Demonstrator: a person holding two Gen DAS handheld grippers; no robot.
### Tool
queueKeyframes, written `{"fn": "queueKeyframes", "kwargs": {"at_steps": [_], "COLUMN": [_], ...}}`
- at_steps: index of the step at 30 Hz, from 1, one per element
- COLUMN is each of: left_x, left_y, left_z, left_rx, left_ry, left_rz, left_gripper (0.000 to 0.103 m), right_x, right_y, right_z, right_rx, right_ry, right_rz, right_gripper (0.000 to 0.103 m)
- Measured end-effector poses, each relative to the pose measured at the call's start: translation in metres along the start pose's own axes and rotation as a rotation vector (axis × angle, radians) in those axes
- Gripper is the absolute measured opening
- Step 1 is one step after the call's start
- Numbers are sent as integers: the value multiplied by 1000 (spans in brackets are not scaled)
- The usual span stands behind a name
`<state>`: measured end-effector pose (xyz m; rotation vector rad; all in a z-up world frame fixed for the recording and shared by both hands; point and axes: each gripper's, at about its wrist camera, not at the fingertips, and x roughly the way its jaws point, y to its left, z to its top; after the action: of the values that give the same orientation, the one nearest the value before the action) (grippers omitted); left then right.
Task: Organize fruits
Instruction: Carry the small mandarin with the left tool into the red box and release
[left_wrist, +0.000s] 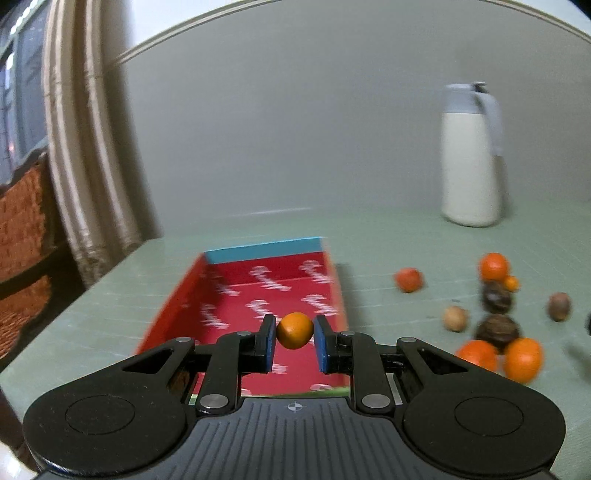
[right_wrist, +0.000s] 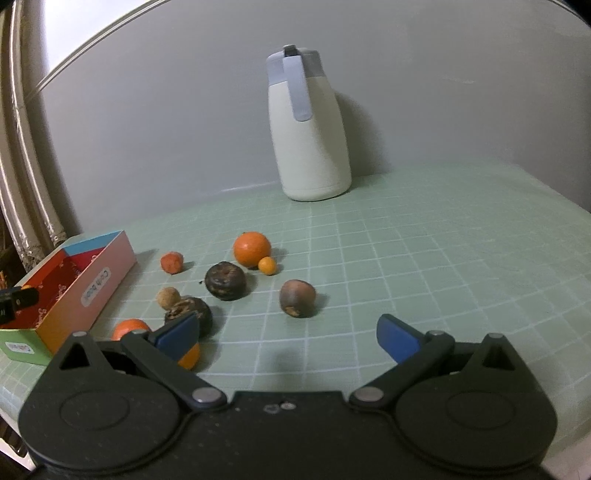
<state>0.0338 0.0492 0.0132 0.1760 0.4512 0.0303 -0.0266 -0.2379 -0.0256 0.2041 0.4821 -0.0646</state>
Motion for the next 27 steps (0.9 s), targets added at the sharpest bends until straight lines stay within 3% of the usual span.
{"fn": "queueKeyframes", "kwargs": {"at_steps": [13, 27], "left_x": [53, 63], "left_y": [56, 54], "left_z": [-18, -22], "left_rx": [-102, -87], "left_ry": [113, 145], "left_rz": [163, 229], "left_gripper": [22, 22], "right_x": [9, 11], "right_y": [21, 26], "right_z": [-4, -5], "right_rx": [-47, -62], "right_ry": [15, 20], "right_rz": [26, 36], "right_gripper": [103, 103]}}
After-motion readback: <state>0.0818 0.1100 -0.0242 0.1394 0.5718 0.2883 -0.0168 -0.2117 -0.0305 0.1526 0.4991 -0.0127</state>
